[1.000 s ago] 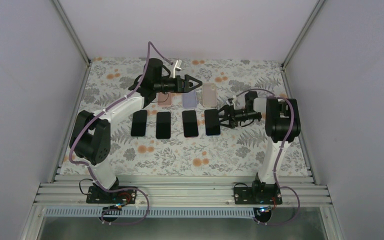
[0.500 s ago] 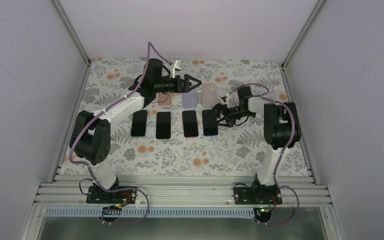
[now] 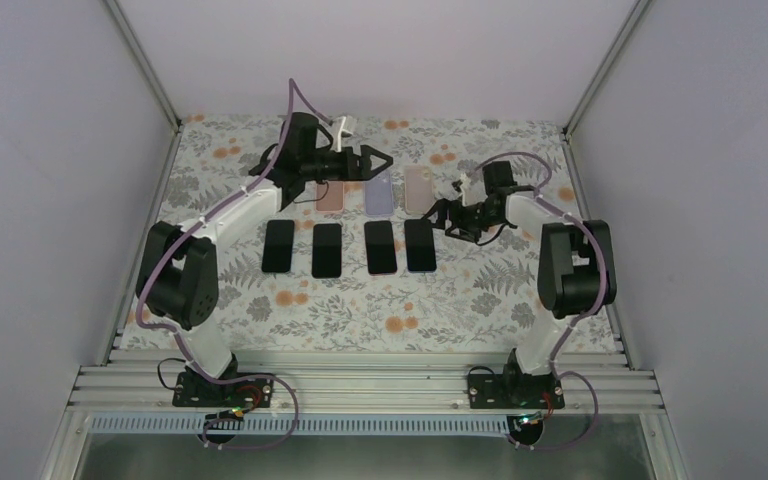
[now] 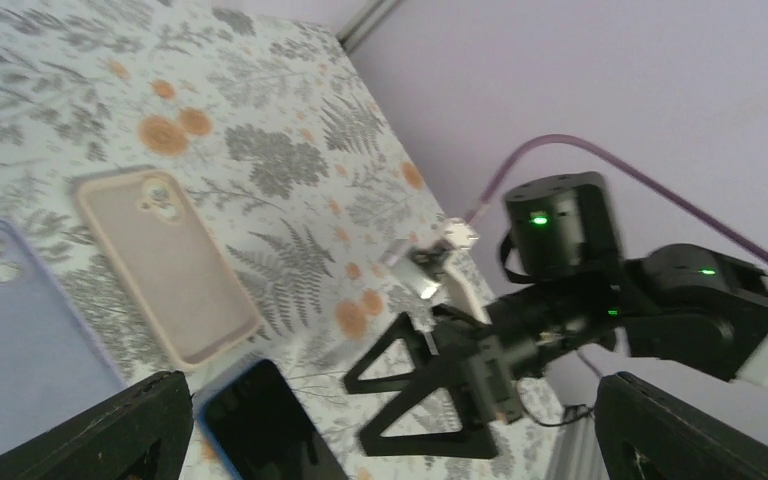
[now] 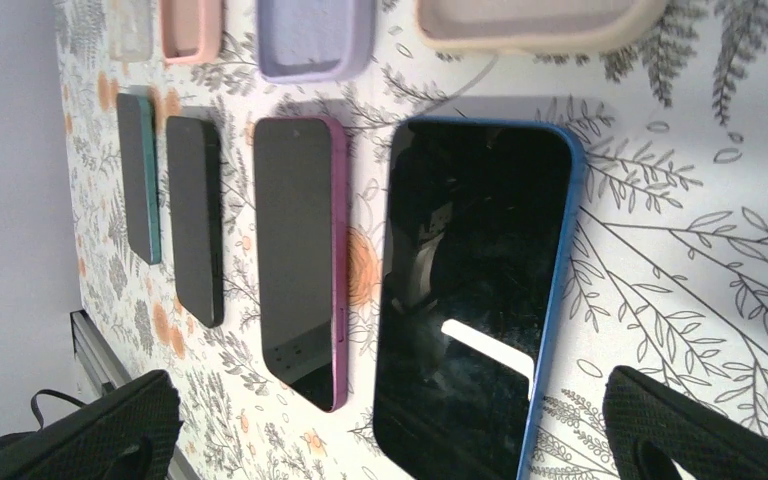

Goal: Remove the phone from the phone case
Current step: Reset both arms

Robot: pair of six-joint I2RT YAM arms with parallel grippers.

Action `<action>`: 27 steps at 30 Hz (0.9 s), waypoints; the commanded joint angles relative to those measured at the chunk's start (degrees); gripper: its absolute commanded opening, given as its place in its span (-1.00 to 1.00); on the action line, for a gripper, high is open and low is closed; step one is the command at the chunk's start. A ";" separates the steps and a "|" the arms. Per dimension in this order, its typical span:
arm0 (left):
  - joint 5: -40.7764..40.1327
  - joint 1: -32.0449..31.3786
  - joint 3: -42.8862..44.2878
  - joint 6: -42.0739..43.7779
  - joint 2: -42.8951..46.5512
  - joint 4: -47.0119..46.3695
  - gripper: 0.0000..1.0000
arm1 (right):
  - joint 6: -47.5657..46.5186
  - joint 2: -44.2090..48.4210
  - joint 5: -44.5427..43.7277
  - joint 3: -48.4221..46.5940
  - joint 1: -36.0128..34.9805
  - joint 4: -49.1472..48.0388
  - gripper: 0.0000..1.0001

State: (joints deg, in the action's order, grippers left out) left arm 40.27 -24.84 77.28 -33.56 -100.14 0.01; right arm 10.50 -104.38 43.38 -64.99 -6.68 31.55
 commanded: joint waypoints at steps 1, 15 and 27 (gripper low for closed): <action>-3.12 1.92 3.94 8.14 3.47 6.00 1.00 | -2.86 4.99 -0.53 -1.53 0.36 0.51 0.99; -7.57 15.07 20.54 34.70 2.06 38.38 1.00 | -13.12 20.48 -0.23 -11.05 4.59 4.52 0.99; -4.04 36.18 7.56 44.26 12.18 41.58 1.00 | -21.91 28.57 0.81 -5.59 14.47 3.37 0.99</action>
State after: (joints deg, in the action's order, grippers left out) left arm 34.76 8.05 88.53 4.78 -93.84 39.20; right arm -6.22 -78.00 44.66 -74.24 5.65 35.20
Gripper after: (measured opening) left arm 0.999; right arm 0.993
